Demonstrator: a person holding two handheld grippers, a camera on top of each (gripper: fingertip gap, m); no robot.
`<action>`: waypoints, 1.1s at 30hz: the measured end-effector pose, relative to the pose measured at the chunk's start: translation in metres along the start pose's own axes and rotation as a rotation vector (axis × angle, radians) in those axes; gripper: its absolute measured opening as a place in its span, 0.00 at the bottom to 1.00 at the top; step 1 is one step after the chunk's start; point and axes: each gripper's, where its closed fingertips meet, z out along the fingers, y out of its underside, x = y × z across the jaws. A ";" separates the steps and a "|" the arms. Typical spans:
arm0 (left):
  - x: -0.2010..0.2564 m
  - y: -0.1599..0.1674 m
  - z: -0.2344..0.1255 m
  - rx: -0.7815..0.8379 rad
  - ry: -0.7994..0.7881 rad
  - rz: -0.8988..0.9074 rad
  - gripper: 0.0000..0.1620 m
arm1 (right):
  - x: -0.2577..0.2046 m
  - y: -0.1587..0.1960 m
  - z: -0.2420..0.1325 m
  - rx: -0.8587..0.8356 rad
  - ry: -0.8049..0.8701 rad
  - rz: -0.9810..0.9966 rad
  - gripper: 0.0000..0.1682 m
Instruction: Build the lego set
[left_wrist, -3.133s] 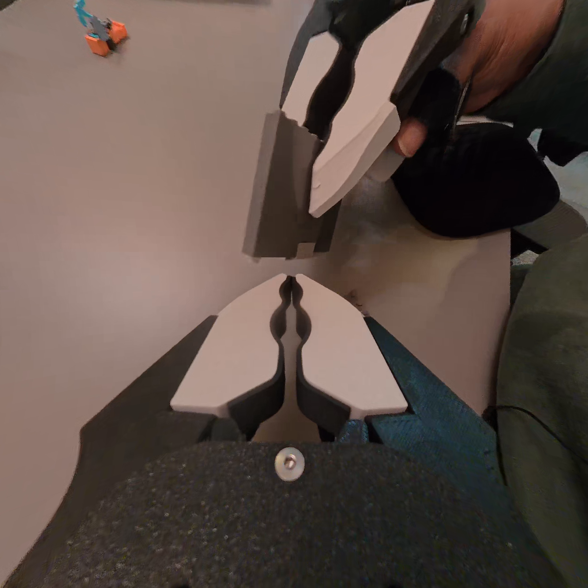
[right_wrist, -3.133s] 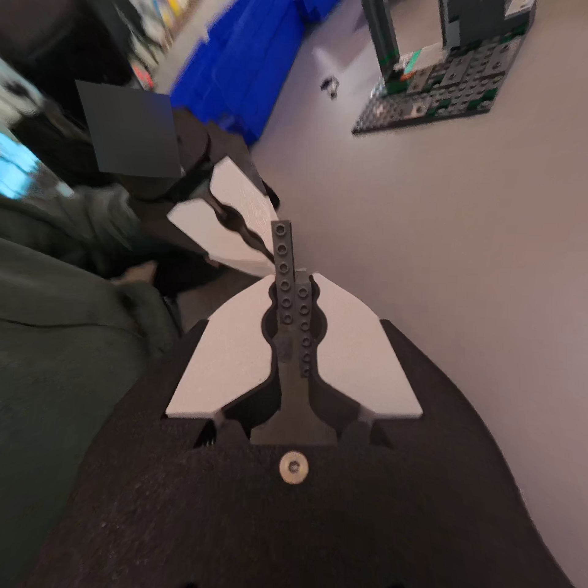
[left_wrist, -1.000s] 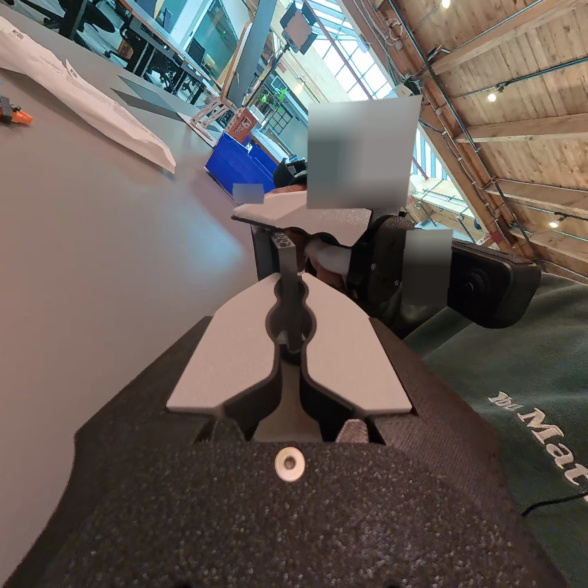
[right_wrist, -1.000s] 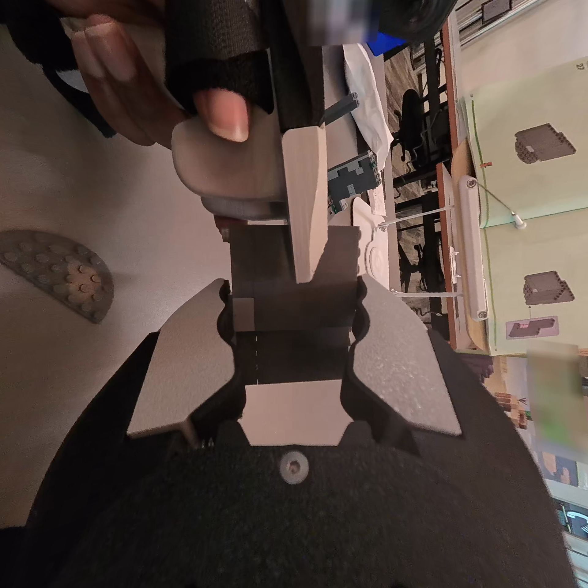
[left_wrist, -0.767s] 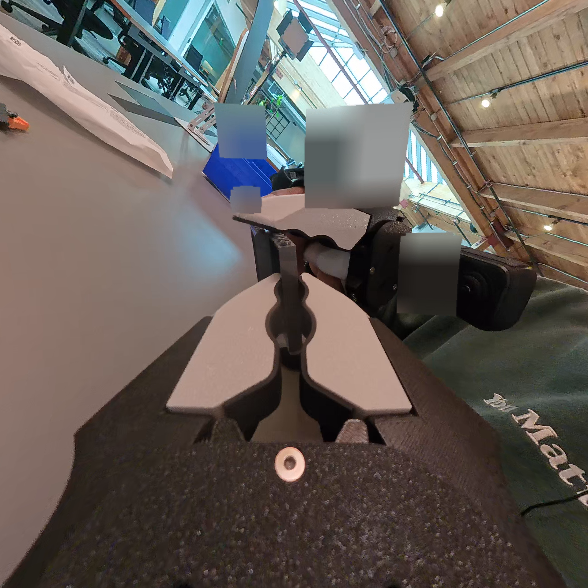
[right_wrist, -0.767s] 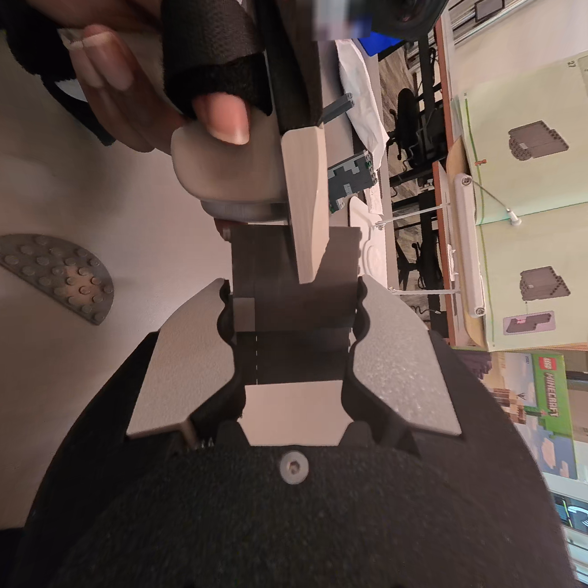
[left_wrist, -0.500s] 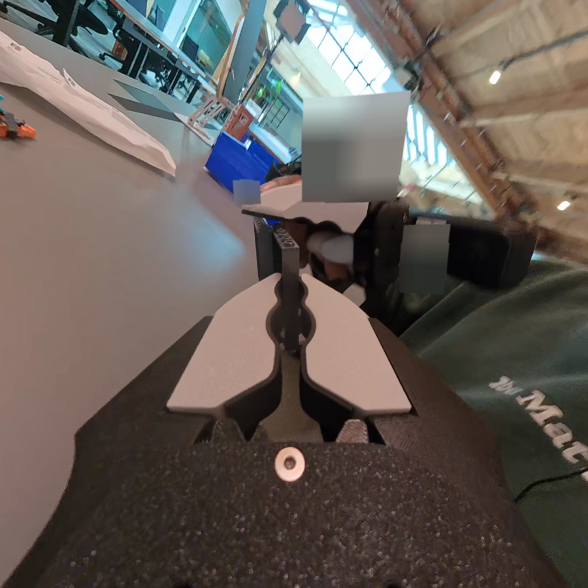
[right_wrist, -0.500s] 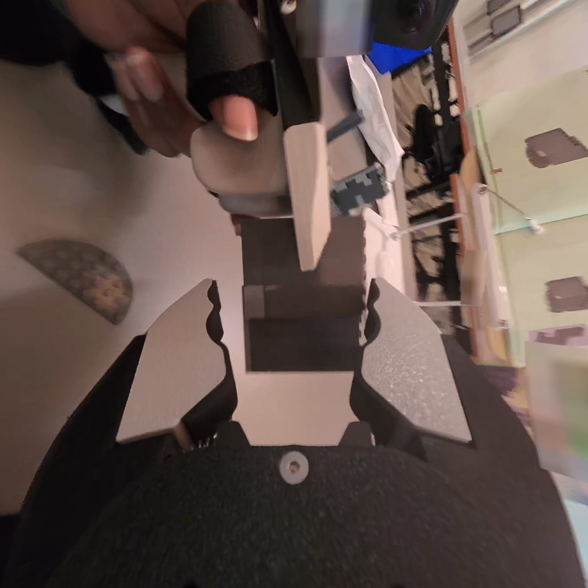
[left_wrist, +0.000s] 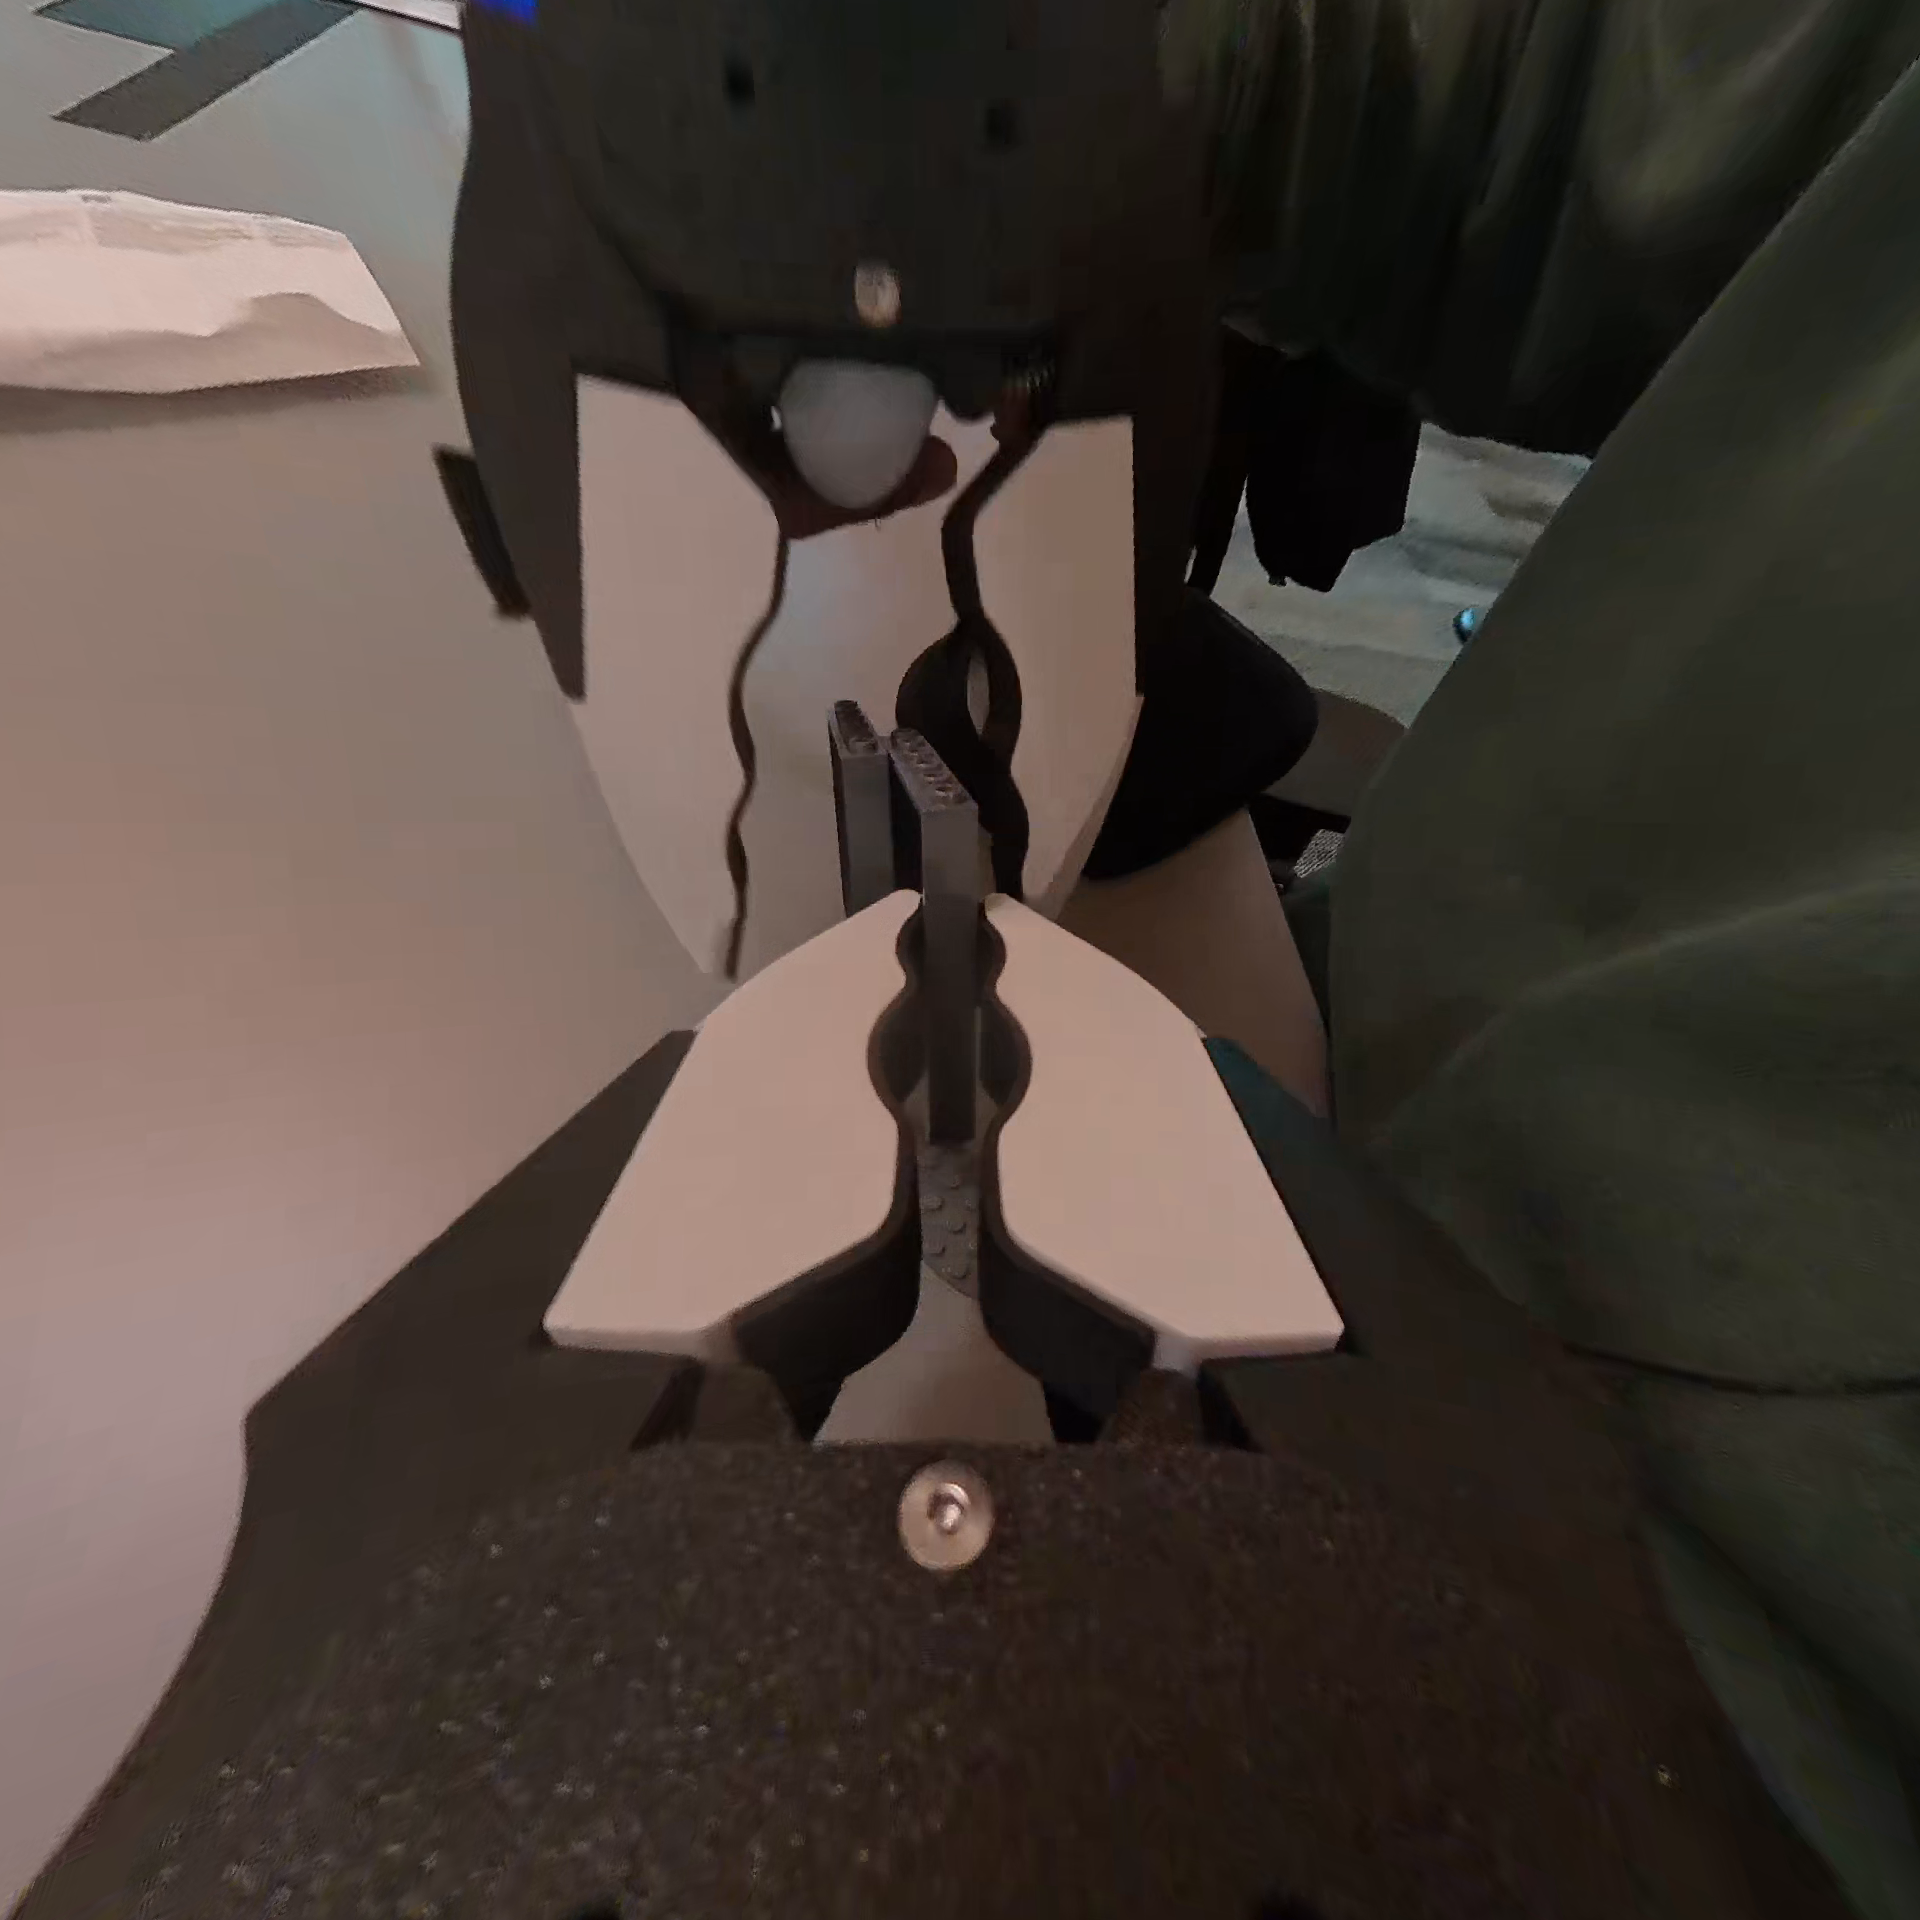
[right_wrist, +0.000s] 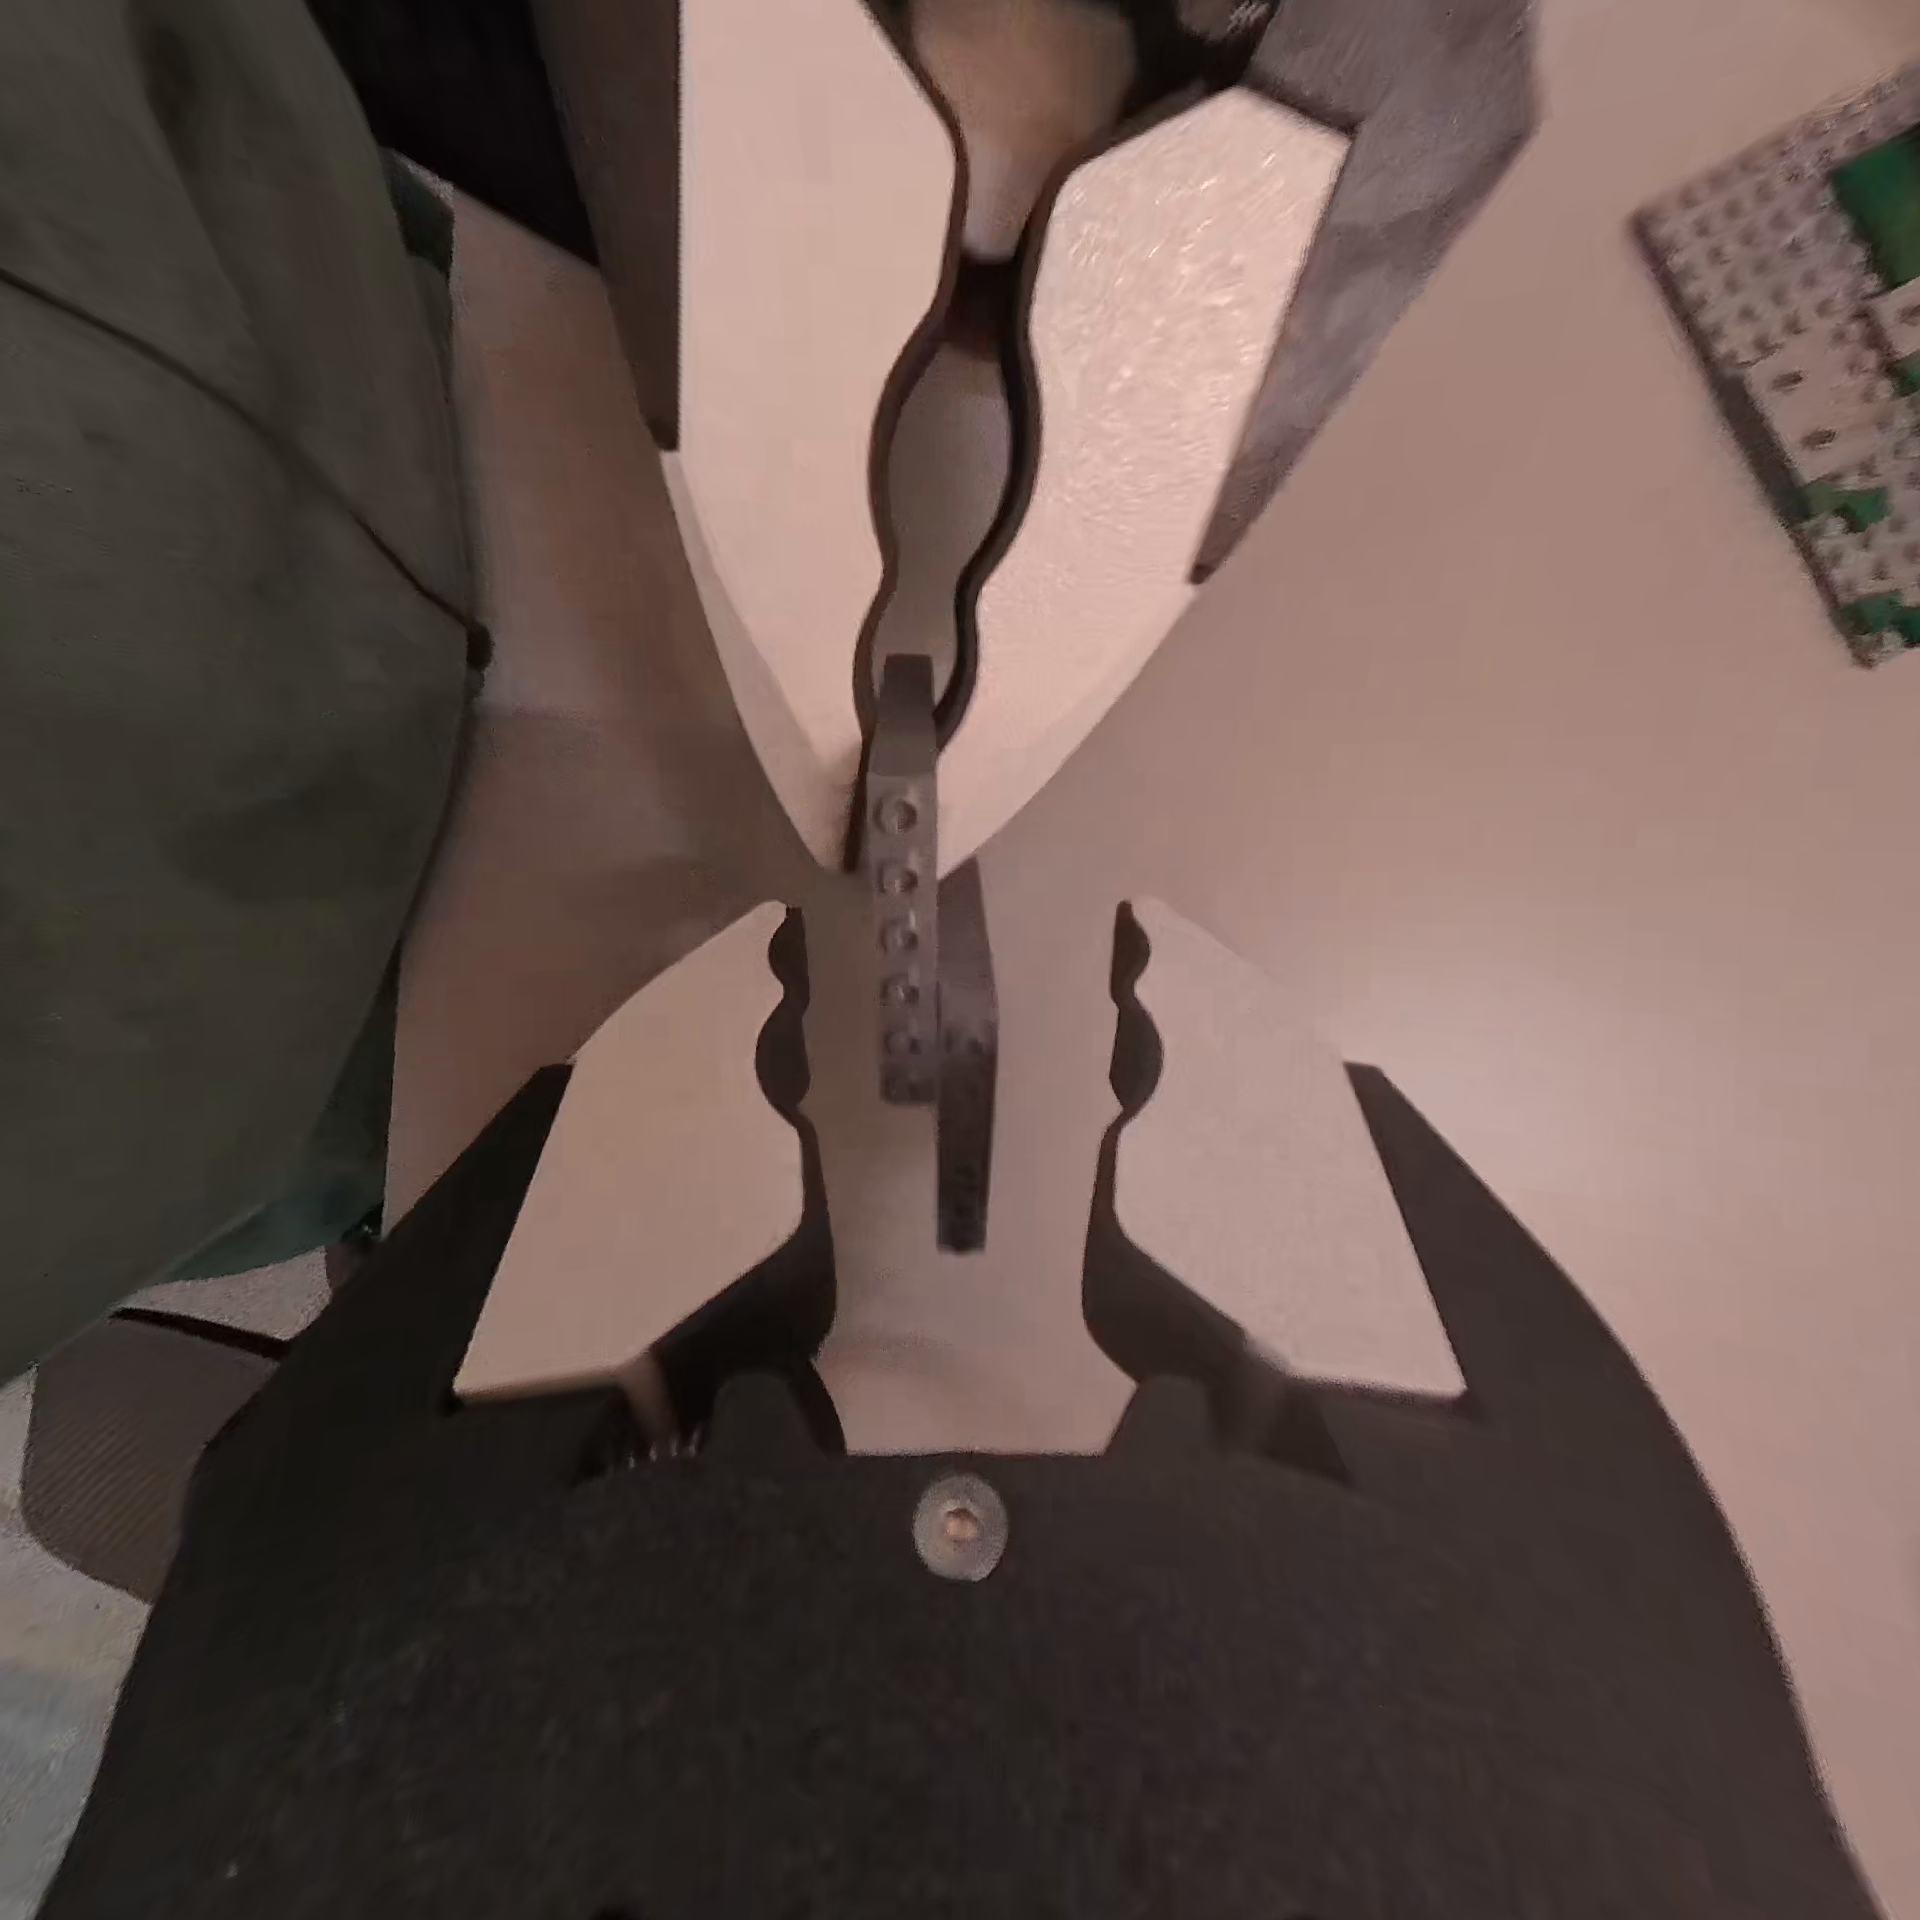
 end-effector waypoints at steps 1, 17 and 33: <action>0.000 -0.002 -0.001 -0.002 -0.003 0.011 0.03 | -0.002 -0.001 0.004 -0.007 -0.002 -0.005 0.32; -0.008 0.032 -0.037 -0.125 -0.222 -0.023 0.22 | 0.008 0.014 0.000 0.063 0.063 0.077 0.10; -0.006 0.106 0.008 -0.508 -0.337 0.036 0.22 | 0.018 0.018 -0.007 0.262 -0.089 0.375 0.10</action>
